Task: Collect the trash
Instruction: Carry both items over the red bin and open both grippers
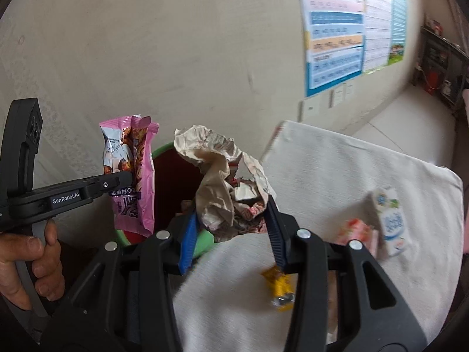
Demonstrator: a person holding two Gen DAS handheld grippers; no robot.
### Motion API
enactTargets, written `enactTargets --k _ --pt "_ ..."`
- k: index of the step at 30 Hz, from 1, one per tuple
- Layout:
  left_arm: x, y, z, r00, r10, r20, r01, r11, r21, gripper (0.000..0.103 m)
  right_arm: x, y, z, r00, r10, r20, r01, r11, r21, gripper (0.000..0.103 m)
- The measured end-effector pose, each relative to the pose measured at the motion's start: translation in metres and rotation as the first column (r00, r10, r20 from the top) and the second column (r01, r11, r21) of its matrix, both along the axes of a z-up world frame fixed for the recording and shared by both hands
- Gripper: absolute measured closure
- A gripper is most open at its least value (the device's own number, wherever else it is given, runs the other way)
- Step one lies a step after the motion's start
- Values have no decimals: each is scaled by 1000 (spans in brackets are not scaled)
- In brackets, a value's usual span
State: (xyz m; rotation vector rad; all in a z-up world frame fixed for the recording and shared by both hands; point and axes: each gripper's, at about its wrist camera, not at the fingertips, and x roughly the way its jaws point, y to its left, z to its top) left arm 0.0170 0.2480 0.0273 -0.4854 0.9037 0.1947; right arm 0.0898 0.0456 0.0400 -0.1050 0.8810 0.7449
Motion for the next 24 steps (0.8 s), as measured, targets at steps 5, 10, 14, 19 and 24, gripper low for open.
enactTargets --k 5,10,14,19,24 --pt "-12 24 -2 999 40 -2 -40 999 -2 98 -6 37 -2 998 59 -6 -59 998 -4 61" --pt "-18 41 -7 998 55 -6 -55 998 -17 98 -8 64 -7 995 98 -15 -98 995 -19 61" --pt "-19 51 -11 999 52 -8 -52 998 -30 97 -4 77 -17 994 104 -36 -105 994 -34 61" --pt "-18 56 -15 998 57 -9 -57 998 -34 97 4 91 -30 991 118 -64 -122 991 -55 60" --pt "-18 58 -15 995 97 17 -96 994 -44 28 1 99 -40 986 143 -86 -150 986 -77 30"
